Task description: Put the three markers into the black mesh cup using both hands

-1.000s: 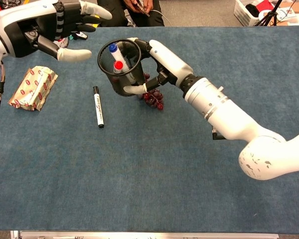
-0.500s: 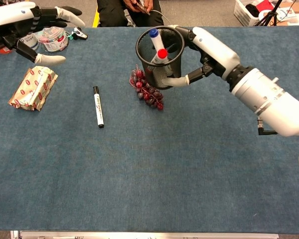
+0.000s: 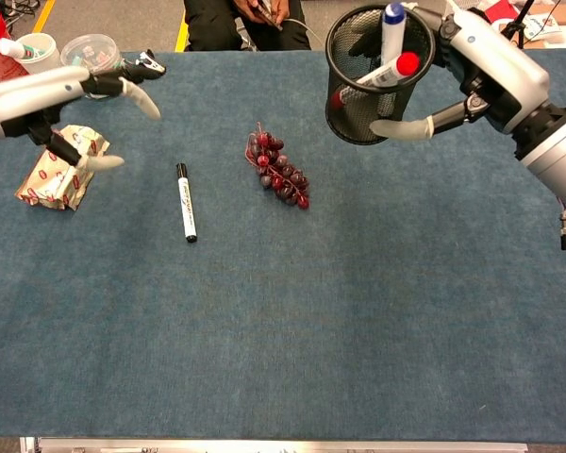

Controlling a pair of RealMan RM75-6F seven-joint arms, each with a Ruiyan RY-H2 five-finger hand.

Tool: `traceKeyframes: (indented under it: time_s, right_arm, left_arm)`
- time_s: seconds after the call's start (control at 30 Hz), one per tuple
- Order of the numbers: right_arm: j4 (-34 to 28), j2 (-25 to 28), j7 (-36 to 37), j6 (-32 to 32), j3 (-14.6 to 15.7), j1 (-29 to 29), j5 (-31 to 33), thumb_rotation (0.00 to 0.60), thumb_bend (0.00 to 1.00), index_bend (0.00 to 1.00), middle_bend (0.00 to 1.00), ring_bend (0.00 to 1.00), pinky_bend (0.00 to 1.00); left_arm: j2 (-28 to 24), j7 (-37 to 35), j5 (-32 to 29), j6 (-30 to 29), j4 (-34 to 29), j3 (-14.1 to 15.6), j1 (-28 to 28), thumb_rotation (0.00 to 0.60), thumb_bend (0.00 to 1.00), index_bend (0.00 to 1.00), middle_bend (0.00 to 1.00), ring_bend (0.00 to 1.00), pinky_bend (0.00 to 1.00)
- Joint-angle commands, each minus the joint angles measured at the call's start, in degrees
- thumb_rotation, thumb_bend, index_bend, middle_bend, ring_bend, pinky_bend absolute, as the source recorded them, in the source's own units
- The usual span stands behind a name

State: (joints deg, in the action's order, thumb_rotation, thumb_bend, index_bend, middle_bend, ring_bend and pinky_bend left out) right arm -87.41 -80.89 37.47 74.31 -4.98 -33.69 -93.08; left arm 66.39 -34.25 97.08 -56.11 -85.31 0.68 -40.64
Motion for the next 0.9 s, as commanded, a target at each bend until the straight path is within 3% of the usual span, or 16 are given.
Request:
traceKeyframes:
  time_s: [0.03,0.2,0.7,0.9]
  right_arm:
    - [-1.17,1.13,0.65,0.67,0.20,0.53,-0.57,0.600,0.37,0.40,0.37,0.24,0.25]
    - [-2.32,2.48,0.79,1.45,0.67,1.31,-1.06,0.600,0.37,0.40,0.37,0.24,0.25]
    - [-1.46,2.24,0.81,1.59,1.05,2.25,-0.92,0.600,0.37,0.40,0.37,0.24,0.25]
    - [-1.00,2.05,0.80,1.27,1.00,2.40,-0.56,0.600,0.37,0.40,0.37,0.24,0.25]
  left_arm:
    - [3.80,4.16,2.94,-0.24,3.31,1.63,-0.76,0.600,0.29,0.30,0.00,0.00,0.00]
    - [8.36,8.40,6.34,-1.29,7.99,2.81,-1.95,0.600,0.29,0.35,0.00,0.00,0.00]
    - [17.67,18.09,13.36,-4.18,21.82,6.57,-5.07,0.600,0.29,0.35,0.00,0.00,0.00]
    - [21.02,19.63,15.22,-6.63,27.20,8.30,-5.36,0.600,0.29,0.40,0.00,0.00,0.00]
